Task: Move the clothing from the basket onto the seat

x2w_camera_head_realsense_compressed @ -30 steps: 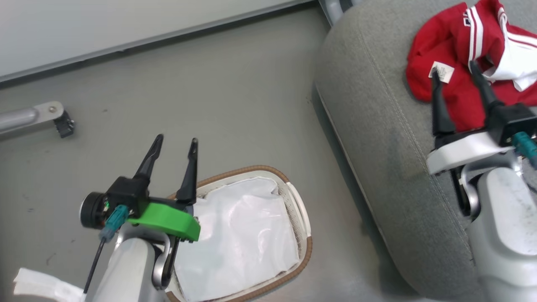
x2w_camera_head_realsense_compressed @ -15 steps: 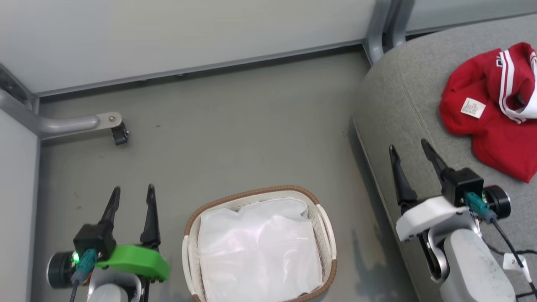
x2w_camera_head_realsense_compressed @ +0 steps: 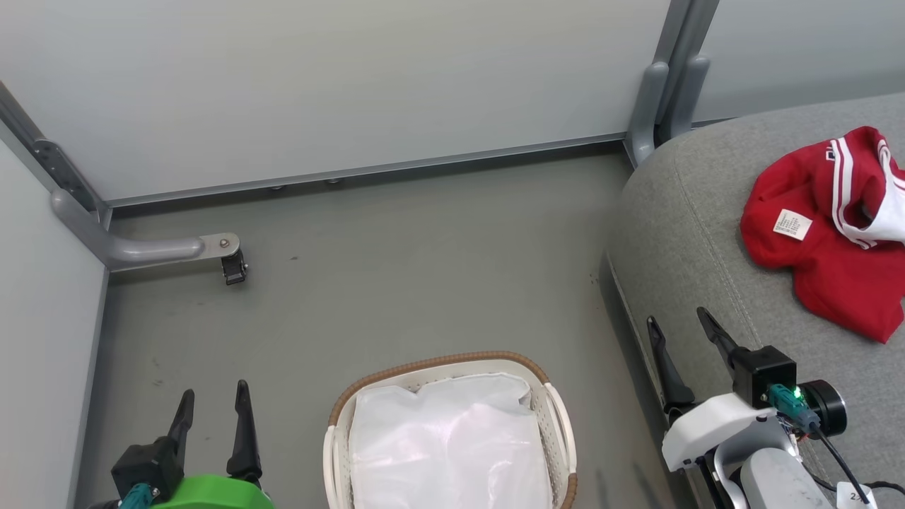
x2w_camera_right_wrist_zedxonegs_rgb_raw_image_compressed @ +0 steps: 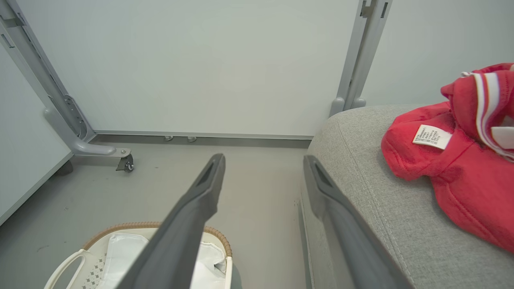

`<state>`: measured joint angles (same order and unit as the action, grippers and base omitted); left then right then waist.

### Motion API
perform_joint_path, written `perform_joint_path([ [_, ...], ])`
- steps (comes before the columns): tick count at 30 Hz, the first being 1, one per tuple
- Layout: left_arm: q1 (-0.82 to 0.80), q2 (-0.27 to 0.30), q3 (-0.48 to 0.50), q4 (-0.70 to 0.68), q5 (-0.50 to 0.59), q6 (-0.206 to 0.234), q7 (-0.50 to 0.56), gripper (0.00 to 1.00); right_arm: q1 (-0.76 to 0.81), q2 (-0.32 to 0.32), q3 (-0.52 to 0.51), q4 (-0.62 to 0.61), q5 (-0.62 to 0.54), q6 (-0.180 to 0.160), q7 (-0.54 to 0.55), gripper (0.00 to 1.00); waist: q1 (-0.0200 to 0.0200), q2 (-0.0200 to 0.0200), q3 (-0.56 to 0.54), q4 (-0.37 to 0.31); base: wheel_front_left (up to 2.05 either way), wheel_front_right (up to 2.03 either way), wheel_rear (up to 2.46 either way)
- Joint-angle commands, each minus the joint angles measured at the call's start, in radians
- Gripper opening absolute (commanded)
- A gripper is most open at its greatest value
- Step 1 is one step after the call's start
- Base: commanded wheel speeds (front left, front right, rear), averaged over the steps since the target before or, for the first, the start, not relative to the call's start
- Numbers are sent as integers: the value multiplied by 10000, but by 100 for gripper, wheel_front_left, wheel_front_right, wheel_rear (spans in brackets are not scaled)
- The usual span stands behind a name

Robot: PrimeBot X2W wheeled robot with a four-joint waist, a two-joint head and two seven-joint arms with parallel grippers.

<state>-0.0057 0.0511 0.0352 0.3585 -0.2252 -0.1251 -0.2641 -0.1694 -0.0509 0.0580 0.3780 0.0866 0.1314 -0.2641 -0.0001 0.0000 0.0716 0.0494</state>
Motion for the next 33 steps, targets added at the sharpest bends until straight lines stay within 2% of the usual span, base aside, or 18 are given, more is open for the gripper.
perform_joint_path([
  [1,155,3,-16,32,-41,-48,-1,100,190,-19,10,42,38,-14,-5,100,1,0,-51,11,0,0,0],
  [2,12,2,-27,37,-45,-14,1,0,9,6,5,9,5,0,0,0,1,0,-43,8,0,0,0],
  [6,11,-69,-48,379,-70,-13,12,0,164,77,6,332,27,0,34,0,1,0,-57,8,0,0,0],
  [33,-381,-41,240,-139,-4665,-30,1271,0,306,46,-581,-248,5097,-3,1285,0,1,0,-192,-100,0,0,0],
])
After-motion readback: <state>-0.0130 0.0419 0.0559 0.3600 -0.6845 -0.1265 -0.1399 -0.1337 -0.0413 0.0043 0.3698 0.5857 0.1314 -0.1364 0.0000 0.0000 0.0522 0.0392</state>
